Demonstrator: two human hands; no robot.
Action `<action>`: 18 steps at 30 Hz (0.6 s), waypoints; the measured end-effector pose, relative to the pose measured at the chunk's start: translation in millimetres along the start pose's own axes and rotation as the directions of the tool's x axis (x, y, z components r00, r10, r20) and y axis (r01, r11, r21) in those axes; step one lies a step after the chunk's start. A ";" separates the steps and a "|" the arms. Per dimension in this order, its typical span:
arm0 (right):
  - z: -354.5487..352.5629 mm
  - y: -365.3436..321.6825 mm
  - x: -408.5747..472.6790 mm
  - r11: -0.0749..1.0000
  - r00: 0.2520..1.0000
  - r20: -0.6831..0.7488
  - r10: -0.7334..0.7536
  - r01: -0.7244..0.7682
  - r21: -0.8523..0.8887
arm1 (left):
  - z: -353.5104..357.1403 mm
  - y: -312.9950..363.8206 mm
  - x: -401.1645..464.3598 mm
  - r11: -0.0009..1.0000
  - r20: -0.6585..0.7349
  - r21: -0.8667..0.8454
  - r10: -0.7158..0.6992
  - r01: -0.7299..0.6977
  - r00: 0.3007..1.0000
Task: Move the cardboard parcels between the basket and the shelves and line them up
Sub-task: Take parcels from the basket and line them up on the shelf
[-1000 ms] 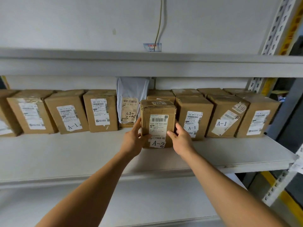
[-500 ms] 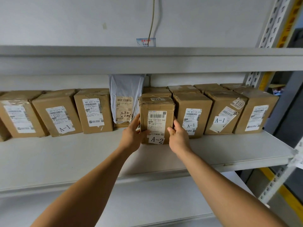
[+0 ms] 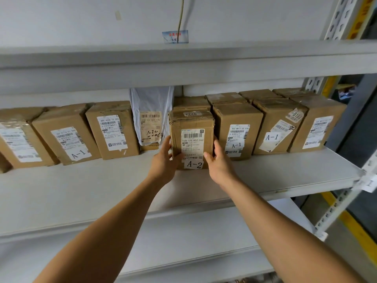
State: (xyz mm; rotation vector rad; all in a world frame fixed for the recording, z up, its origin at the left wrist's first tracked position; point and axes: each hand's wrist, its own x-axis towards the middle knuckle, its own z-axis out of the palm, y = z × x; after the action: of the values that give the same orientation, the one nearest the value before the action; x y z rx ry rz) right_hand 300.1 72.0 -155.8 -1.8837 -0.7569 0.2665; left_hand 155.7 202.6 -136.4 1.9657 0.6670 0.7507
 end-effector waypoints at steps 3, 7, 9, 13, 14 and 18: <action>-10.8 -3.3 -18.9 0.998 0.999 0.037 0.016 -0.019 0.065 | -5.4 7.9 -13.0 0.994 -0.031 0.082 -0.064 0.066 0.997; -27.6 -3.6 -63.0 1.000 0.999 -0.042 -0.006 0.007 0.025 | -14.1 12.6 -41.2 0.974 -0.052 0.225 -0.024 0.035 0.998; -35.6 -4.1 -89.6 0.999 0.996 -0.093 -0.014 0.010 -0.041 | -17.9 10.7 -56.0 0.963 -0.012 0.256 0.084 -0.078 0.996; -48.9 -8.0 -151.2 0.996 0.973 -0.228 0.015 -0.036 -0.087 | -20.7 11.9 -88.4 0.924 0.094 0.279 0.244 -0.261 0.965; -51.4 -7.6 -167.5 0.993 0.970 -0.242 0.030 -0.056 -0.101 | -20.3 13.7 -97.7 0.924 0.119 0.249 0.269 -0.291 0.956; -60.9 0.6 -234.4 0.978 0.948 -0.286 0.142 -0.179 -0.108 | -4.4 18.2 -138.3 0.907 0.229 0.146 0.357 -0.394 0.906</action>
State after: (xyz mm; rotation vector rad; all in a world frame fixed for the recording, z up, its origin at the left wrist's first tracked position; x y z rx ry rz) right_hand 149.0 -117.1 -165.9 -2.0587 -0.4404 0.0513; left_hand 62.7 99.7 -151.8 2.3466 0.2422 0.7261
